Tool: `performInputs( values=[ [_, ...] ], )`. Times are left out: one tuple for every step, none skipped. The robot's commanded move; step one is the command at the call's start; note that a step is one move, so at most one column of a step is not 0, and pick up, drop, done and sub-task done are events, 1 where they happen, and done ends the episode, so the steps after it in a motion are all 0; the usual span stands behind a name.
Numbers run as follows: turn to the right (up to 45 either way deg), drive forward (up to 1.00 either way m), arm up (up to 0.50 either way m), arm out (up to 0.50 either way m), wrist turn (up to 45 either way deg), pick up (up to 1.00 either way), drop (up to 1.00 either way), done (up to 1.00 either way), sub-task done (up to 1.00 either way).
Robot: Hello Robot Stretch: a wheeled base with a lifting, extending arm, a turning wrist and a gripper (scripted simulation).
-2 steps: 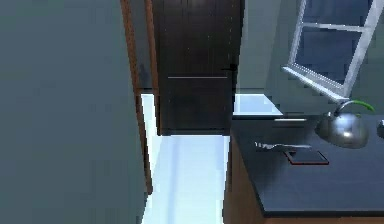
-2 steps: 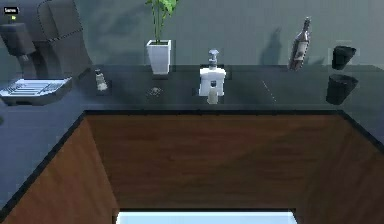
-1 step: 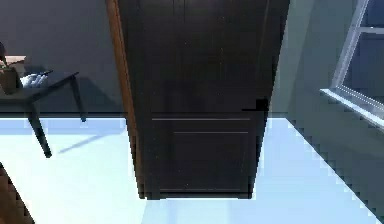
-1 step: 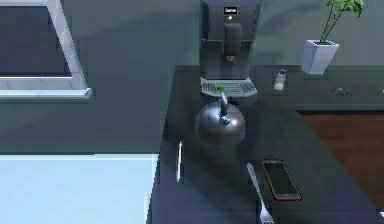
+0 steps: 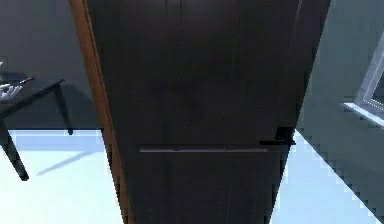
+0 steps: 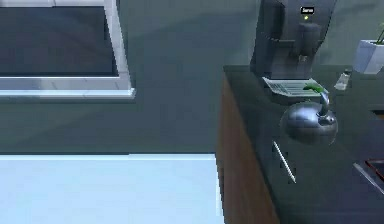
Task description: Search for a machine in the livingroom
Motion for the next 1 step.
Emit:
performInputs(
  values=[
    [6.0,0.00,0.00,0.00,0.0,0.00,0.00,0.00,0.00]
  ],
)
